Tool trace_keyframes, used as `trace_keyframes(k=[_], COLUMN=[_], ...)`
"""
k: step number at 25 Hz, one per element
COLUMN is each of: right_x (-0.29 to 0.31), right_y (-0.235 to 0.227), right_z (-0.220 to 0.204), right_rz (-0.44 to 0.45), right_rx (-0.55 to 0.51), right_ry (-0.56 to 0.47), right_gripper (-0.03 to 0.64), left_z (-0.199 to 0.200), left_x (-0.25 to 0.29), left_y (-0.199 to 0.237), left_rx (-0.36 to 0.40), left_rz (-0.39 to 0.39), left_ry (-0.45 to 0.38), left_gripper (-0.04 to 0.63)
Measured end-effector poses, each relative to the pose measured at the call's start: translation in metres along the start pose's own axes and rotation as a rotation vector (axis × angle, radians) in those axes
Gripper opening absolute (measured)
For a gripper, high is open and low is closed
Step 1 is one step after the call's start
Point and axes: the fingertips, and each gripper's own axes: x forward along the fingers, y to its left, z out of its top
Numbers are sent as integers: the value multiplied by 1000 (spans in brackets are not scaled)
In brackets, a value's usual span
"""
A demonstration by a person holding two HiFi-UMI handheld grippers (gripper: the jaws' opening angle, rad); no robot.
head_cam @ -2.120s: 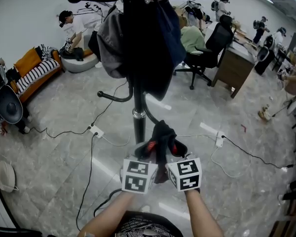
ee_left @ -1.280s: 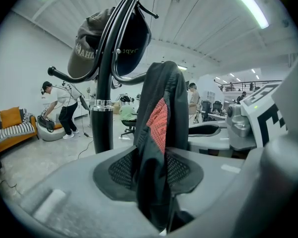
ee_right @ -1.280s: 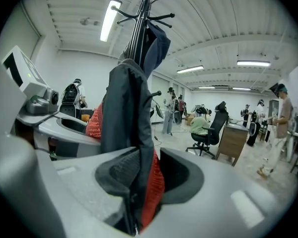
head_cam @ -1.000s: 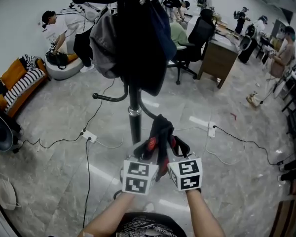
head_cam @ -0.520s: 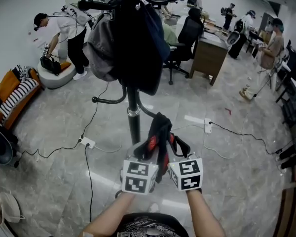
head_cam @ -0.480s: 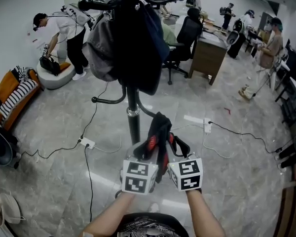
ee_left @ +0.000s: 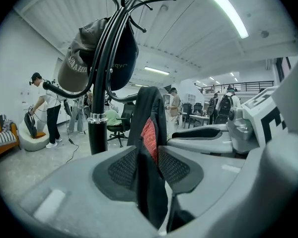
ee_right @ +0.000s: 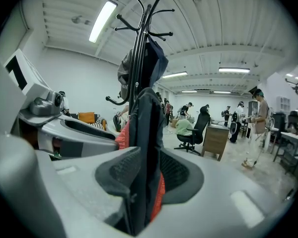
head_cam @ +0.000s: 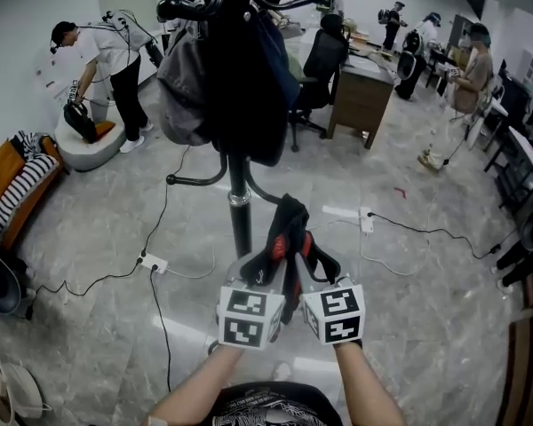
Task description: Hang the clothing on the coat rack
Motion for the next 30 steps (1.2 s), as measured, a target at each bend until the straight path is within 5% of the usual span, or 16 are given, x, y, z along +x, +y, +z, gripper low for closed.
trace_keyframes(k=[21, 30], right_x=[-52, -80], right_y=[59, 83], right_z=[19, 5], right_rz=[-36, -71], right_rx=[52, 84], right_ry=[-88, -82], right_gripper=[67, 23], left_z=[-6, -29], left_x=[-64, -97], left_y=[-7, -2], left_rx=[45, -6], left_rz=[-30, -22], left_ry=[-30, -20], left_gripper=[107, 38])
